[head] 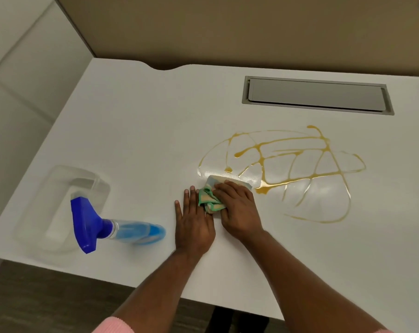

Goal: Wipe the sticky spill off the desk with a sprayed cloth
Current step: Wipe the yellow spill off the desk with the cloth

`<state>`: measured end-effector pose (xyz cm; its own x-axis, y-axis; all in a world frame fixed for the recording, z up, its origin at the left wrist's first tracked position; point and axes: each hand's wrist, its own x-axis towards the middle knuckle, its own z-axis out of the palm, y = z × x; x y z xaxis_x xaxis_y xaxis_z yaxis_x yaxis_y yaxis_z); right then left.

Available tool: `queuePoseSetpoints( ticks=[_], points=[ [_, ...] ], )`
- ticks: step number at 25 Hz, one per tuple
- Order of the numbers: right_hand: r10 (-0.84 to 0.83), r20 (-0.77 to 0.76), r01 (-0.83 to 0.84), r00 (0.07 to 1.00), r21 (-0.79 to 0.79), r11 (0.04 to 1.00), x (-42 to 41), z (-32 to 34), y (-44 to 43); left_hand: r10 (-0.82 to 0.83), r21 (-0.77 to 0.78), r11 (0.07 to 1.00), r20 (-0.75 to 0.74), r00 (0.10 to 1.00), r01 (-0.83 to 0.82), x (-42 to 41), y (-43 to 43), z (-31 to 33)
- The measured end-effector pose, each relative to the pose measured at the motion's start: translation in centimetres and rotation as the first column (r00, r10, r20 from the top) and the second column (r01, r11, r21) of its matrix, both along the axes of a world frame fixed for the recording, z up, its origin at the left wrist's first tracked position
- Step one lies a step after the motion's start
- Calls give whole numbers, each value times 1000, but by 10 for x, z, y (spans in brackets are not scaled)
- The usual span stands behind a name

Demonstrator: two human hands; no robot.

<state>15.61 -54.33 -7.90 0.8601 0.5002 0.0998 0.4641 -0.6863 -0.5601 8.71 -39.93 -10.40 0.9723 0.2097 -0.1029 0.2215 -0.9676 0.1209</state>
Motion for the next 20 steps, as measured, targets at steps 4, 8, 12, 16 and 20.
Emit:
queuePoseSetpoints(
  ticks=[4,8,12,16,20],
  points=[
    [-11,26,12,1000,-10,1000,-25,-8,-30,-21,16,1000,-32,999,22,1,2,1],
    [34,13,-34,999,-41,999,-12,-8,-26,-12,22,1000,-49,999,13,2,1,2],
    [147,-8,-147,989,-91,985,22,-6,-3,22,-7,1000,-50,998,-22,3,0,2],
    [231,-23,-232,973,-113,966,61,-5,30,58,-8,998,-39,998,-58,5,1,3],
    [180,-14,-180,984,-117,977,88,-7,56,57,7,998,-44,997,-57,4,2,-1]
  ],
)
